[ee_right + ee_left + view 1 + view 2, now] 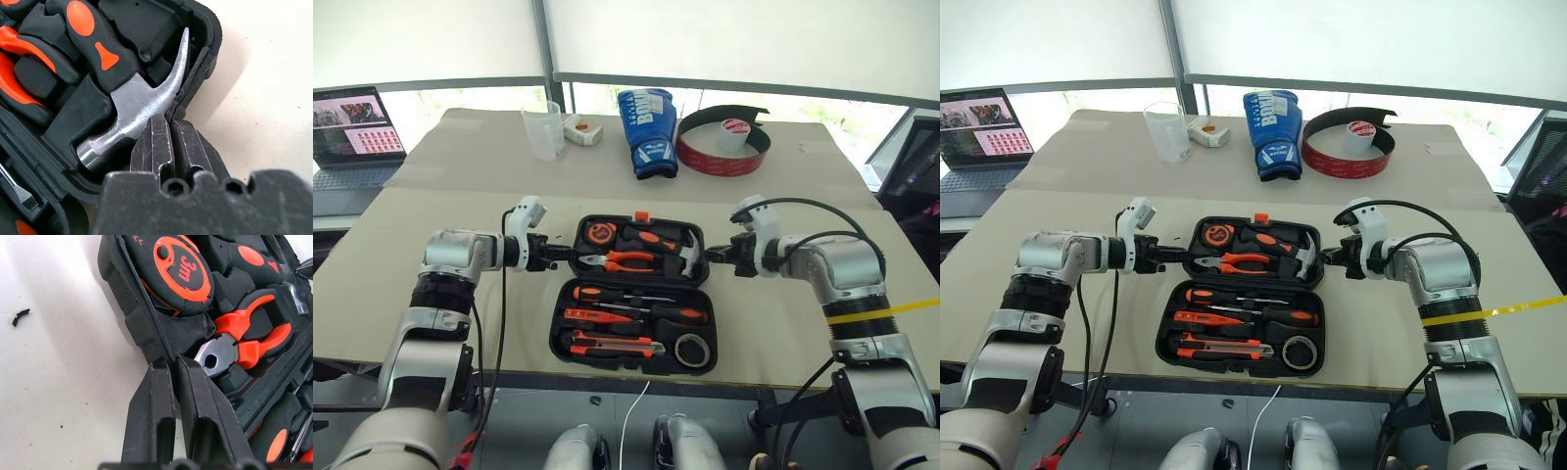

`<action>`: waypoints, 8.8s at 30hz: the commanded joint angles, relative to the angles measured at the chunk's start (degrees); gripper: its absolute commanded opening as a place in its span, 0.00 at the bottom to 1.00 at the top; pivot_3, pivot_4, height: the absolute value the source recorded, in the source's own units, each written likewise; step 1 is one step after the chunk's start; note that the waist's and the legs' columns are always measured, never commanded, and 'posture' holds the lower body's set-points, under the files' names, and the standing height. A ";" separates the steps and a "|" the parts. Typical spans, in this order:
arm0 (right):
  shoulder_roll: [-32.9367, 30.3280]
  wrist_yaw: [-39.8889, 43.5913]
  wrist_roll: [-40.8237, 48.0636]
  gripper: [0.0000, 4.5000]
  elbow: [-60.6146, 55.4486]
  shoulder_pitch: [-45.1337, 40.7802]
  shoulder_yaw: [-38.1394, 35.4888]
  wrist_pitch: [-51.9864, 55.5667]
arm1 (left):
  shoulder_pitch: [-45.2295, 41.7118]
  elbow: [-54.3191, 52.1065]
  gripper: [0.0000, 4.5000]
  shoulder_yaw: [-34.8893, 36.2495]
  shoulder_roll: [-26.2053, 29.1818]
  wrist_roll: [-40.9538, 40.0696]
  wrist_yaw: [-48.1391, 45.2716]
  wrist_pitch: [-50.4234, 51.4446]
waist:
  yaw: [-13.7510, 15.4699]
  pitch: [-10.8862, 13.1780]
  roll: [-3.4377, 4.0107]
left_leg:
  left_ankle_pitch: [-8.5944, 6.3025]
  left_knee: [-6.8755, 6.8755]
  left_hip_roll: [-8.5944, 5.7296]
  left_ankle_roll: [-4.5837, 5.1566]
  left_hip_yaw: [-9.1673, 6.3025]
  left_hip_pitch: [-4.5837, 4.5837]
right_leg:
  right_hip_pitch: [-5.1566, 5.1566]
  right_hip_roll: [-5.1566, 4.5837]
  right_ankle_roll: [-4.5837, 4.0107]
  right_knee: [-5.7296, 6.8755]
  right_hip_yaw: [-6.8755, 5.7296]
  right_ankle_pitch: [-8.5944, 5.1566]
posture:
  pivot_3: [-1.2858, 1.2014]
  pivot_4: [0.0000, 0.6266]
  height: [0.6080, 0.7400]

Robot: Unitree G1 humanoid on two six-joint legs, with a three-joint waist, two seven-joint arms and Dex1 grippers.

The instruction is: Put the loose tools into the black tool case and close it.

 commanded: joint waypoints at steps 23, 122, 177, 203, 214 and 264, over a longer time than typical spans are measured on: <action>5.41 -7.62 -14.05 0.00 -8.15 10.38 -1.38 -45.06 | 10.92 -10.94 0.00 1.88 -4.83 6.20 1.58 -43.30 | -0.09 0.01 0.02 | 0.04 -0.72 -0.05 -0.03 0.27 -0.63 | -0.76 0.66 -0.17 -0.15 -0.32 0.09 | 0.52 0.24 0.90; -13.74 11.07 -9.82 0.00 -32.45 37.53 -7.71 -41.62 | -4.79 -3.59 0.02 -4.13 1.00 5.32 -27.87 -38.45 | 0.99 -0.05 -0.51 | 0.04 0.09 0.06 0.16 -0.03 -0.33 | -0.09 0.05 0.21 -0.09 -0.13 -0.29 | 0.52 0.24 0.90; -17.89 9.72 1.20 0.00 -40.26 32.80 -1.75 -23.67 | -2.07 1.58 0.02 -18.81 -9.02 17.00 -24.97 -58.40 | 1.45 -0.36 -0.46 | -0.14 0.08 0.10 0.48 -0.08 -0.07 | 0.09 0.02 0.21 -0.15 0.02 -0.27 | 0.52 0.24 0.90; -10.18 3.27 -2.05 0.00 -38.23 34.78 0.93 -24.70 | -3.02 3.43 0.02 -20.00 -11.31 18.35 -24.88 -61.14 | 1.46 -0.36 -0.46 | -0.15 0.08 0.10 0.48 -0.07 -0.10 | 0.08 0.02 0.26 -0.19 0.03 -0.28 | 0.52 0.24 0.90; -10.06 5.66 -2.62 0.00 -39.24 26.38 2.48 -23.20 | -1.32 4.78 0.02 -22.27 -11.96 21.21 -24.49 -64.99 | 0.93 -0.36 -0.46 | -0.14 0.07 0.11 0.47 -0.08 -0.12 | 0.03 0.03 0.26 -0.18 0.02 -0.26 | 0.52 0.24 0.90; -18.57 22.39 10.12 0.50 -41.40 34.15 -16.97 -22.11 | 4.66 -4.93 0.35 -8.91 -0.95 10.97 -25.50 -49.64 | -0.15 -0.52 -0.32 | -0.10 -0.14 0.22 0.39 -0.04 0.21 | 0.14 0.08 0.18 -0.18 0.07 -0.26 | 0.52 0.24 0.90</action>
